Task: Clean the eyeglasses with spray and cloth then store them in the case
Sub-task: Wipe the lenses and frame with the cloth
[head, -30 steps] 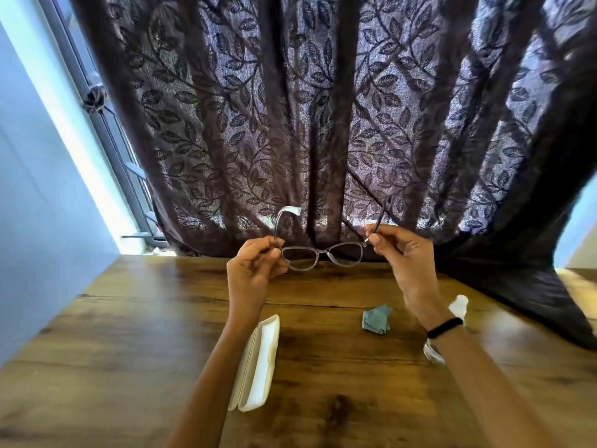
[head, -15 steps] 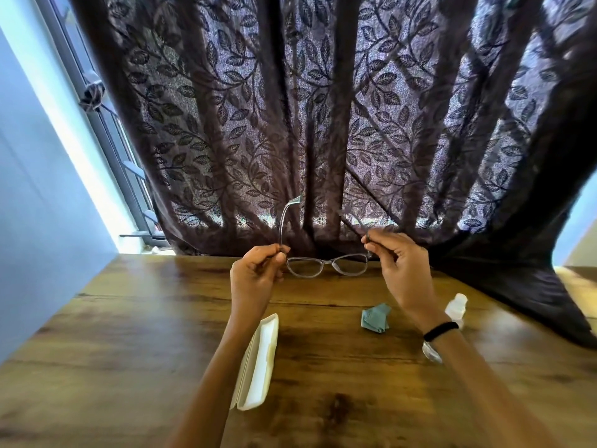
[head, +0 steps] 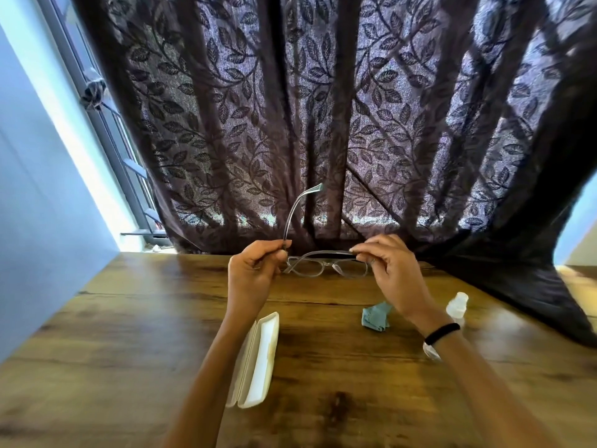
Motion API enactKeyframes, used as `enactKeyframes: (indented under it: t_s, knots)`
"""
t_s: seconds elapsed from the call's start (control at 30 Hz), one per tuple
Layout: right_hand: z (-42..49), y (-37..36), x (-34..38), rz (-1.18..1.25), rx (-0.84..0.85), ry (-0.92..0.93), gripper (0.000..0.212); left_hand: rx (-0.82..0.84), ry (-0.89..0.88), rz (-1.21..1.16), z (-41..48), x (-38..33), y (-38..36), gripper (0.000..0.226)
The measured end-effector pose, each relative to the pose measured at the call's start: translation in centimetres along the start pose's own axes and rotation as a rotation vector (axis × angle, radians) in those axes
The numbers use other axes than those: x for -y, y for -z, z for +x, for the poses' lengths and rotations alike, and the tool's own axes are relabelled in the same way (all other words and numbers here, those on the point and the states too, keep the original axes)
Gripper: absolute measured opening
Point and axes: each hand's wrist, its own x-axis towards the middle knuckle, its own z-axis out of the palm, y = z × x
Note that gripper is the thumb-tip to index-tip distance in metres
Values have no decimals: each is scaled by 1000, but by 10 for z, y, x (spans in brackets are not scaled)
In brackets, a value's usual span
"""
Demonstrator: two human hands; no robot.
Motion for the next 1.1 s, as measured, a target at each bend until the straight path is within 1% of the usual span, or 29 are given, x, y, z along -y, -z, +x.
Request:
enactKeyframes:
  t_s: [0.07, 0.17, 0.33, 0.47, 0.57, 0.77, 0.93, 1.0, 1.1]
  knots:
    - [0, 2, -1, 196, 36, -140, 22, -29, 7, -15, 0, 1, 1, 26]
    - [-2, 5, -3, 431, 23, -295, 23, -88, 2, -22, 0, 0, 2, 30]
    - [-9, 5, -2, 542, -3, -377, 13, -139, -17, 17, 0, 2, 2, 29]
    - [-12, 4, -8, 550, -36, -379, 16, -108, -11, 5, -2, 2, 1, 32]
    - [-12, 4, -9, 549, -49, -359, 20, -61, -31, 58, -1, 3, 3, 29]
    - [-12, 2, -11, 454, -73, -298, 18, 10, -188, 360, 0, 6, 6, 25]
    - [-9, 2, -11, 341, -104, -225, 9, 124, -246, 603, -4, 10, 8, 20]
    - [-7, 3, -11, 323, -113, -204, 9, 146, -250, 640, -6, 11, 7, 19]
    - [-7, 3, -13, 301, -116, -202, 10, 147, -244, 626, -6, 12, 7, 18]
